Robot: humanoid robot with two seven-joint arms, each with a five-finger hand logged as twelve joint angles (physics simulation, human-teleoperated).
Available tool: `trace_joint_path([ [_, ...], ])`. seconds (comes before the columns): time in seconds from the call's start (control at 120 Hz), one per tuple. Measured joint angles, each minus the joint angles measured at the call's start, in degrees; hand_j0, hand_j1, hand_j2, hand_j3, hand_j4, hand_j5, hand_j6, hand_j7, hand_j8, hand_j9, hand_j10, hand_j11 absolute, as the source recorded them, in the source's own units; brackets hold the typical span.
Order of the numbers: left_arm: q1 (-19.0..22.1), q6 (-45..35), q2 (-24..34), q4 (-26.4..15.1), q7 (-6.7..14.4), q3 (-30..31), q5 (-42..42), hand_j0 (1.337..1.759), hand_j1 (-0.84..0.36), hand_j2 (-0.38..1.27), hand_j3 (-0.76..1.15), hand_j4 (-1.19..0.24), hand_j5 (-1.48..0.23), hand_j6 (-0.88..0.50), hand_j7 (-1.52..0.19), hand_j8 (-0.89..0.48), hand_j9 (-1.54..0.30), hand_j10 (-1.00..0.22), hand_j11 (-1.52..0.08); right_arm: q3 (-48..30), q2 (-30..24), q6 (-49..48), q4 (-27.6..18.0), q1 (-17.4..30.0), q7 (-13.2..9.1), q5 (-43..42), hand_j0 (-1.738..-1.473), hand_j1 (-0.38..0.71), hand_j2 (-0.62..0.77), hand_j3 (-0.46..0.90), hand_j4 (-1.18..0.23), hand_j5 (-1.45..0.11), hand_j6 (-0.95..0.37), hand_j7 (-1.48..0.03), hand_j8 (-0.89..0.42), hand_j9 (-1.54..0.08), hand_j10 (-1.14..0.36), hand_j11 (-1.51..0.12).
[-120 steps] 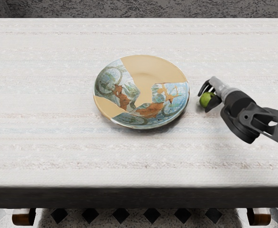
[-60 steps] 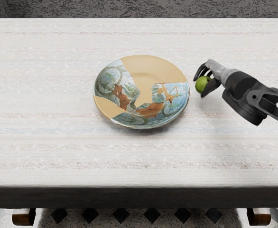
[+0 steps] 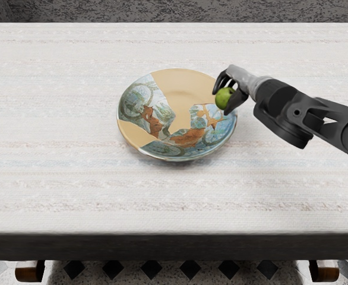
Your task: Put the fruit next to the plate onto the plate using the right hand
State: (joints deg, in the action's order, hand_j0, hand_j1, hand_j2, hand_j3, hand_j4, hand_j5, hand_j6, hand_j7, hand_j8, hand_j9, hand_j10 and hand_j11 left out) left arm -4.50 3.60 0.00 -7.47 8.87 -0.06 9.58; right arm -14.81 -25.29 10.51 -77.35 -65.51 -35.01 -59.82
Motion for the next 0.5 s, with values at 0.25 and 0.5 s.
trace_joint_path([
  [0.25, -0.1, 0.0, 0.0, 0.0, 0.0, 0.0, 0.0, 1.658, 0.32, 0.00, 0.00, -0.02, -0.03, -0.02, -0.03, -0.02, -0.03, -0.02, -0.03, 0.1, 4.8, 0.4, 2.4, 0.0, 0.0, -0.6, -1.653, 0.33, 0.37, 0.00, -0.69, -1.06, -0.42, -0.97, -0.29, -1.02, -0.48, -1.02],
  [0.5, -0.1, 0.0, 0.0, 0.0, 0.0, 0.0, 0.0, 1.658, 0.32, 0.00, 0.00, -0.02, -0.03, -0.02, -0.03, -0.02, -0.03, -0.02, -0.03, 1.0, 12.5, 0.3, 10.0, 0.2, 0.0, -1.8, -1.653, 0.33, 0.37, 0.00, -0.69, -1.06, -0.43, -0.97, -0.30, -1.02, -0.49, -1.01],
])
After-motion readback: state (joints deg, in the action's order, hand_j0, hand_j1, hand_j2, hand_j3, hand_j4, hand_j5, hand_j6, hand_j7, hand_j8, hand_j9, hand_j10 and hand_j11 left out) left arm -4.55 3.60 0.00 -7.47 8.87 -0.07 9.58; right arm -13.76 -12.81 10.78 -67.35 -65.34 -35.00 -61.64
